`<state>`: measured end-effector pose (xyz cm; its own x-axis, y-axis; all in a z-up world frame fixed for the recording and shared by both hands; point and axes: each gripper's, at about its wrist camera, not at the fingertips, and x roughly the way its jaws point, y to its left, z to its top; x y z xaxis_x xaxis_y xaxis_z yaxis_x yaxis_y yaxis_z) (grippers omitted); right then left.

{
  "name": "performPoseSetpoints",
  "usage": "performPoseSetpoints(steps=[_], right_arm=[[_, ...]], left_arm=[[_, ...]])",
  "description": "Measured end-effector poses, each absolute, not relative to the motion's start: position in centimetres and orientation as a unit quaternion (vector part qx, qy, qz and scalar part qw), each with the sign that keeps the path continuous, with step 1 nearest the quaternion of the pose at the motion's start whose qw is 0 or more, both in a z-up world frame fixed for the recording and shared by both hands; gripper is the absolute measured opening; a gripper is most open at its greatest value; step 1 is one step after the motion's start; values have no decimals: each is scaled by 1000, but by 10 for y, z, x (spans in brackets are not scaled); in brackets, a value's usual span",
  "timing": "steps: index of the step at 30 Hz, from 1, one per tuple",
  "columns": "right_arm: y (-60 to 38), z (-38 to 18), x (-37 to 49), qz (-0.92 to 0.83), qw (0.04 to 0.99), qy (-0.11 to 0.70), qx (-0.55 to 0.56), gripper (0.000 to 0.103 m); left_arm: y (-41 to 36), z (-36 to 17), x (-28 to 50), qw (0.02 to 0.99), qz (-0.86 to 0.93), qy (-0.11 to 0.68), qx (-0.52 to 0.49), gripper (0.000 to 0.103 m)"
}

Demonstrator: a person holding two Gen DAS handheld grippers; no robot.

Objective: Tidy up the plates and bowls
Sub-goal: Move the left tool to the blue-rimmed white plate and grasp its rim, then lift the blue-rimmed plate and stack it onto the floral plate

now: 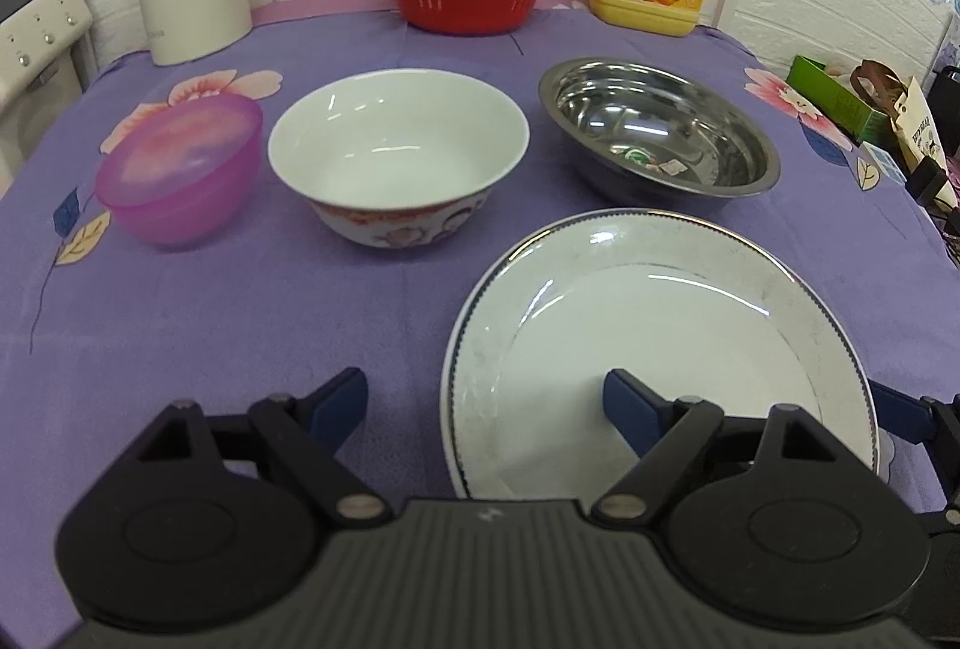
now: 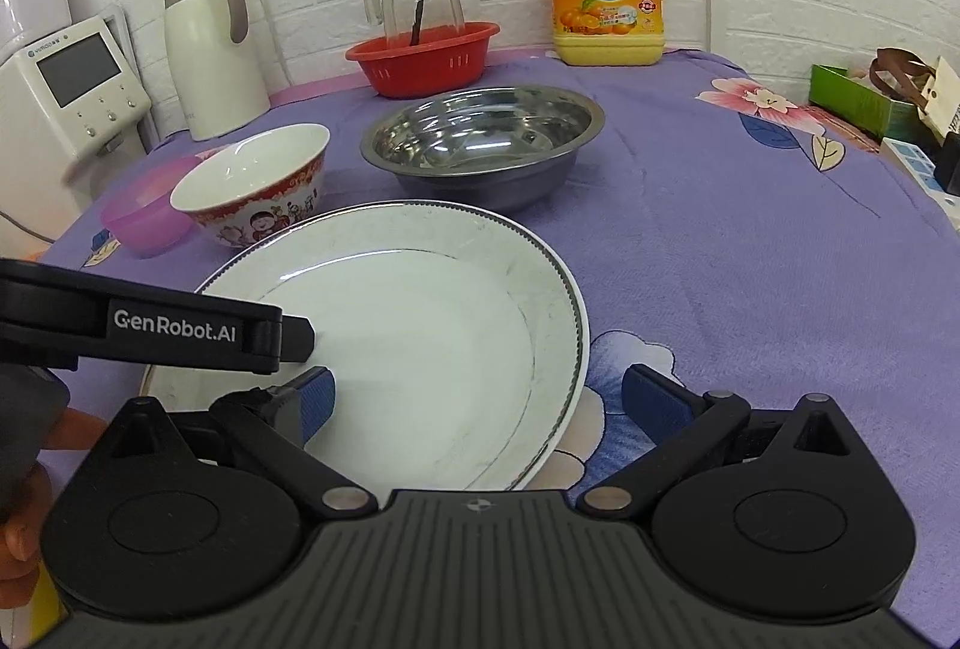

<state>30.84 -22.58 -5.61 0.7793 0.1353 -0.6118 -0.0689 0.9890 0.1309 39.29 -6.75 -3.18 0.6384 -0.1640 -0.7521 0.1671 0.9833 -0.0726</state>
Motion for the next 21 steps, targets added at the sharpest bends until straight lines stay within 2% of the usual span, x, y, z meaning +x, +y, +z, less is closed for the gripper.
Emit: performPoseSetpoints(steps=[7,9,10,12,16,21], right_arm=[[-209,-55,308,84,935,344,11,103],[-207,-56,309,93,936,340,7,103],[-209,-56,309,96,936,338,9,103],[-211,-56,308,102,937,335,13,103],[-218,-50,302,85,938,335,33,103],[-218,-46,286,75,941,328,42,103]], left_arm=[[-71,-32,390,905,-114,409,9,82],[-76,-31,387,904,-135,406,12,73],[-78,-30,386,902,-149,405,11,61],[-80,-29,386,900,-151,409,11,61],[-74,-25,382,895,-162,415,-4,51],[-78,-16,361,904,-167,393,20,50]])
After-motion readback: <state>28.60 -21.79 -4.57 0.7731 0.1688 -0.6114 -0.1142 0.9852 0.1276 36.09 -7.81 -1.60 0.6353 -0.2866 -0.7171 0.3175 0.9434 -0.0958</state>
